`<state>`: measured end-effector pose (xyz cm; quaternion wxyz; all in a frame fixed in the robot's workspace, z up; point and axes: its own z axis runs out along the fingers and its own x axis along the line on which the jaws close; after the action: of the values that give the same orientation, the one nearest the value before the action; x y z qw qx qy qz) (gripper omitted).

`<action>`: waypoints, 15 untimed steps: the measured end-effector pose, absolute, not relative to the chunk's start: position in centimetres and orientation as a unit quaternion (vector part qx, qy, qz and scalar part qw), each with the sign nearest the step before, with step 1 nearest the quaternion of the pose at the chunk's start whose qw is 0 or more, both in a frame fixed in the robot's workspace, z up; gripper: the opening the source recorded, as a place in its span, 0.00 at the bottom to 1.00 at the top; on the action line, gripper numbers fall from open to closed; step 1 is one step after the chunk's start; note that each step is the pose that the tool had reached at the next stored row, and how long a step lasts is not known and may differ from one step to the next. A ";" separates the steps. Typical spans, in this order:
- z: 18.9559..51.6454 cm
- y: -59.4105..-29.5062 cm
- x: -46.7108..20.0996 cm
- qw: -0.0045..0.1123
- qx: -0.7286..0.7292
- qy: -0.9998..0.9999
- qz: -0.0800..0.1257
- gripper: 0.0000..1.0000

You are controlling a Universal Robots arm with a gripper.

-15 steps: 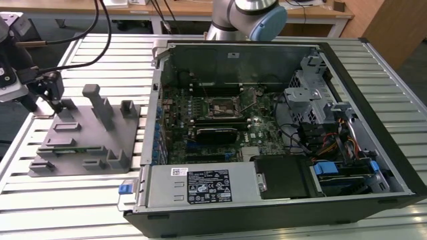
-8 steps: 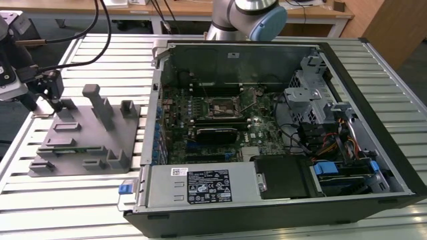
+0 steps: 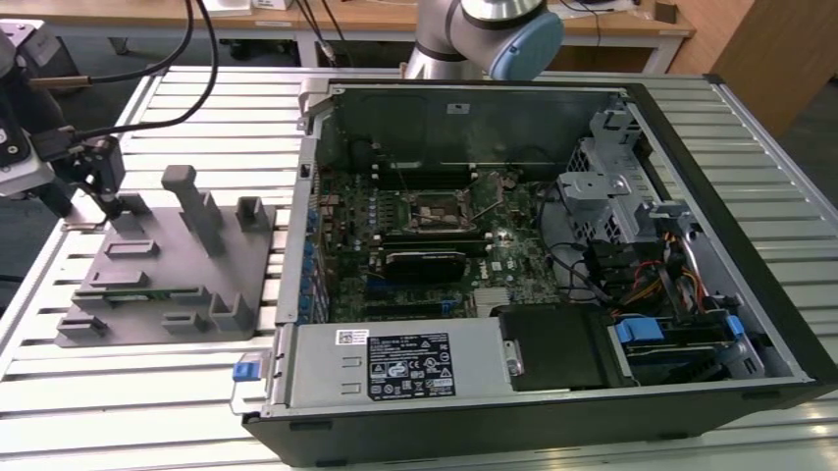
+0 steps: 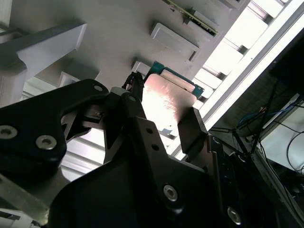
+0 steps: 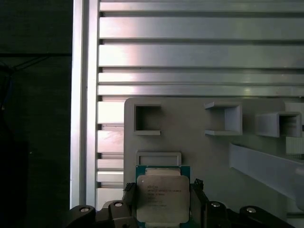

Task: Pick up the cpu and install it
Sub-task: 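Pick up the cpu and move it towards the insertion slot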

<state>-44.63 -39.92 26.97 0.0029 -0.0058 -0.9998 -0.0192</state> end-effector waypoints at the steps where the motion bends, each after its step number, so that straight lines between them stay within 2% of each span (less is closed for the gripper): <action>1: 27.0 -39.9 -44.6 0.003 -0.006 -1.000 -0.019 0.54; 15: 27.8 -39.9 -44.6 0.003 -0.006 -1.000 -0.019 0.54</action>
<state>-44.63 -39.86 27.83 0.0029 -0.0058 -0.9998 -0.0192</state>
